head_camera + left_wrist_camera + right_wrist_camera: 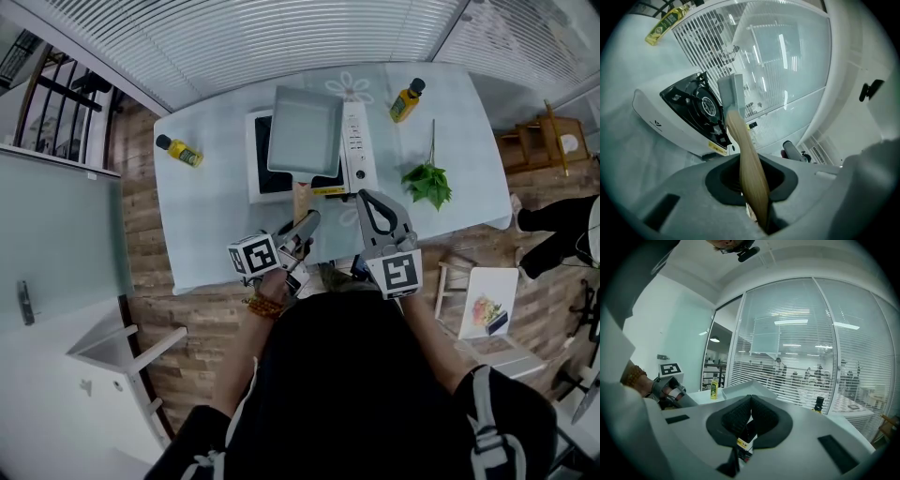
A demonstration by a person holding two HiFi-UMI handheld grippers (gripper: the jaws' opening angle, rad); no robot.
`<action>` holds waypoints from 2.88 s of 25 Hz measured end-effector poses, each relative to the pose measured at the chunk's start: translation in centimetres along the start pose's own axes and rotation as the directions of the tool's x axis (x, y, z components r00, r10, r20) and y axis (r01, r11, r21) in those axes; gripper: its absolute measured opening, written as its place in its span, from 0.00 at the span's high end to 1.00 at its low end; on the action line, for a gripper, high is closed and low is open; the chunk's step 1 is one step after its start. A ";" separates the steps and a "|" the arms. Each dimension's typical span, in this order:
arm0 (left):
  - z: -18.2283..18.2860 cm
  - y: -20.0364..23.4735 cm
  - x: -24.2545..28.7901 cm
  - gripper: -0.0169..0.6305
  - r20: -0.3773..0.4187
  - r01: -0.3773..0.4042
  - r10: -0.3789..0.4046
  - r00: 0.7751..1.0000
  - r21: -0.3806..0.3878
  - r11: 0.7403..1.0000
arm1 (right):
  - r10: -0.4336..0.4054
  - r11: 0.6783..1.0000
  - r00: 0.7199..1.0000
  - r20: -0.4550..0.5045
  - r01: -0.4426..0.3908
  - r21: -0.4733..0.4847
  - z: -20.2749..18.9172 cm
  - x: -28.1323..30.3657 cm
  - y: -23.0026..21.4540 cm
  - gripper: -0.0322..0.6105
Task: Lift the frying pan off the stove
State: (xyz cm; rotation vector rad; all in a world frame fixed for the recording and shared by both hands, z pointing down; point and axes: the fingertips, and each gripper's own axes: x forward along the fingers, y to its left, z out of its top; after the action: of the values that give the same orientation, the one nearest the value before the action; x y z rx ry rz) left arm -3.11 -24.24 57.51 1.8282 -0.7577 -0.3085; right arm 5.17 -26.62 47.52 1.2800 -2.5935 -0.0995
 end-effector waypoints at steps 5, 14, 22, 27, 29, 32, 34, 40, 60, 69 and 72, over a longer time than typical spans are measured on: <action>1.2 -2.3 -0.6 0.89 0.029 0.038 -0.039 0.999 0.012 0.999 | 0.008 1.000 1.000 0.017 -0.008 -0.010 0.8 0.1 0.2 0.95; 3.1 -7.7 -2.2 0.89 0.051 0.102 -0.106 0.993 0.075 0.992 | 0.041 0.999 0.996 0.085 -0.040 -0.015 3.9 0.3 1.2 0.95; 4.8 -12.6 -3.7 0.89 0.079 0.143 -0.153 0.985 0.115 0.983 | 0.082 0.996 0.983 0.164 -0.084 0.002 8.3 -0.3 2.5 0.95; 4.9 -13.4 -4.3 0.89 0.077 0.154 -0.165 0.983 0.136 0.979 | 0.103 0.994 0.978 0.184 -0.106 0.007 9.6 -0.4 3.7 0.95; 4.8 -13.6 -4.4 0.89 0.069 0.159 -0.170 0.983 0.141 0.977 | 0.110 0.994 0.976 0.187 -0.113 0.006 9.8 -0.3 4.1 0.95; 4.7 -14.0 -4.6 0.89 0.060 0.171 -0.181 0.982 0.143 0.975 | 0.114 0.993 0.974 0.195 -0.118 0.007 10.1 -0.3 4.6 0.95; 4.8 -14.2 -4.7 0.89 0.060 0.180 -0.190 0.980 0.144 0.973 | 0.117 0.993 0.975 0.191 -0.119 0.002 10.0 -0.3 4.7 0.95; 4.9 -14.9 -4.6 0.89 0.059 0.190 -0.201 0.978 0.153 0.970 | 0.096 0.995 0.981 0.171 -0.097 -0.001 9.8 -0.7 4.0 0.95; 6.6 -15.5 -8.7 0.89 -0.019 0.245 -0.246 0.969 0.177 0.953 | -0.001 0.999 0.993 0.117 0.007 -0.045 12.6 -1.1 6.1 0.95; 6.1 -15.6 -10.0 0.88 -0.081 0.290 -0.280 0.957 0.165 0.943 | -0.052 0.994 0.990 0.134 0.064 -0.084 14.3 -0.8 7.4 0.95; 6.5 -15.5 -10.6 0.88 -0.093 0.305 -0.294 0.951 0.160 0.939 | -0.065 0.992 0.990 0.124 0.078 -0.101 14.6 -0.4 8.1 0.95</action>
State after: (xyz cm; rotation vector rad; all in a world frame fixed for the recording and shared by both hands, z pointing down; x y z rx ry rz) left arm -9.34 -19.08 39.34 2.1123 -0.4675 -0.3851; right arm -4.47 -22.03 34.64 1.3678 -2.6022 -0.3328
